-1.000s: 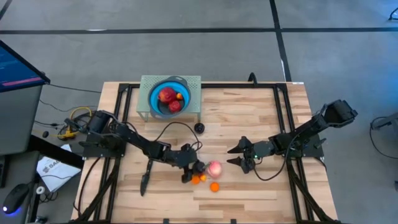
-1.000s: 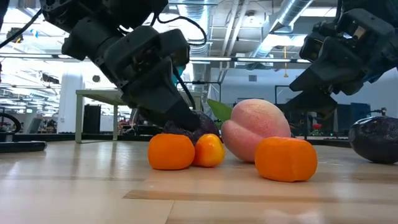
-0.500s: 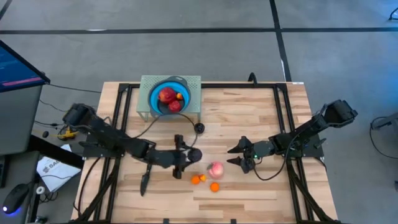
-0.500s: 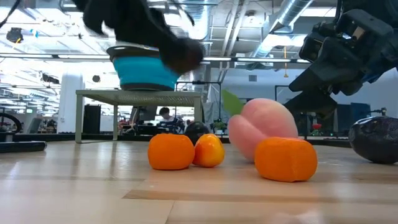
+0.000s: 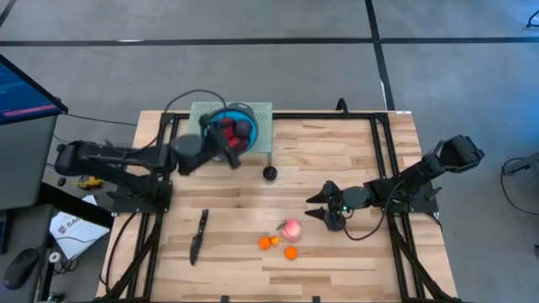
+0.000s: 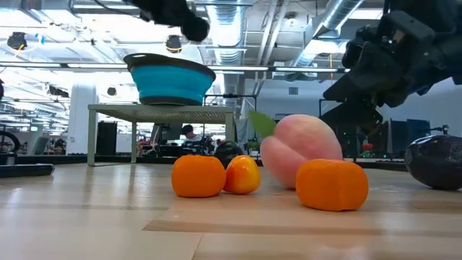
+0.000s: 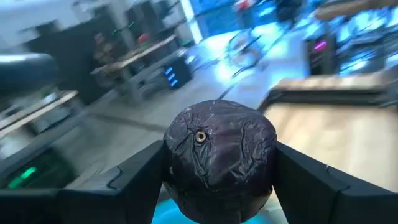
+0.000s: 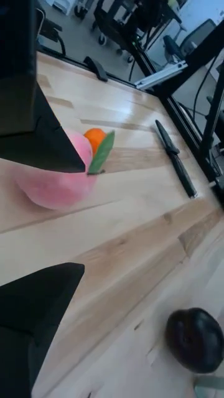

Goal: Pick & Place Fruit
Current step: Put the bottom left black plum into the blue strainer bowl on the shelf

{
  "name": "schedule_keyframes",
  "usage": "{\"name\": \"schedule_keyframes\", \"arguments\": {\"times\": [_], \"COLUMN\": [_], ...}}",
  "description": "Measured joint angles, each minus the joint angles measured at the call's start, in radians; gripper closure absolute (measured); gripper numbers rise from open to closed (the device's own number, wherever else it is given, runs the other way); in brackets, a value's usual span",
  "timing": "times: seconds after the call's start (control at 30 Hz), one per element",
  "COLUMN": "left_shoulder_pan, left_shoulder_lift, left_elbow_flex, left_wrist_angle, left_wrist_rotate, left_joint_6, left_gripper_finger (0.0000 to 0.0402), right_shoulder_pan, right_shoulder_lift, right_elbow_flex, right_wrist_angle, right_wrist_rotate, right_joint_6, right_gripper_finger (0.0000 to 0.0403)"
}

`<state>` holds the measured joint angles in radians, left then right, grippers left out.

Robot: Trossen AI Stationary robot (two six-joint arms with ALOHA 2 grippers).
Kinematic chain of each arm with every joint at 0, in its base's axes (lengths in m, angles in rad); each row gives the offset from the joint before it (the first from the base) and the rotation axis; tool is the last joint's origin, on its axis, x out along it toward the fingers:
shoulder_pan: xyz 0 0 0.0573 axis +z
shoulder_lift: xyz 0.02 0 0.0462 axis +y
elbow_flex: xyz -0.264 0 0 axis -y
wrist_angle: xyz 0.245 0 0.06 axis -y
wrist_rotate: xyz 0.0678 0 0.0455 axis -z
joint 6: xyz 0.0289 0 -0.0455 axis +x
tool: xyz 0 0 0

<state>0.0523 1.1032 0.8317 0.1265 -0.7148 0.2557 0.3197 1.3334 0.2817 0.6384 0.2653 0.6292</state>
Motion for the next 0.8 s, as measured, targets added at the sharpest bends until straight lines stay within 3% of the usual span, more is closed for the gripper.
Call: {"name": "schedule_keyframes", "arguments": {"times": [0.27, 0.57, 0.8], "left_shoulder_pan": [0.188, 0.224, 0.224], "left_shoulder_lift": [0.051, 0.136, 0.129], "left_elbow_flex": [0.000, 0.000, 0.000], "left_wrist_angle": [-0.115, -0.120, -0.124], "left_wrist_rotate": [0.188, 0.198, 0.191], "left_joint_6": [-0.093, -0.107, -0.104], "left_gripper_finger": [0.0132, 0.0124, 0.0058], "right_shoulder_pan": [-0.009, -0.007, -0.009], "right_shoulder_lift": [0.000, 0.000, 0.000], "right_elbow_flex": [0.000, 0.000, 0.000], "right_wrist_angle": [-0.001, -0.002, -0.002], "right_wrist_rotate": [0.000, -0.001, -0.001], "right_joint_6": [0.000, 0.000, 0.000], "right_gripper_finger": [0.0159, 0.0159, 0.0159]}}
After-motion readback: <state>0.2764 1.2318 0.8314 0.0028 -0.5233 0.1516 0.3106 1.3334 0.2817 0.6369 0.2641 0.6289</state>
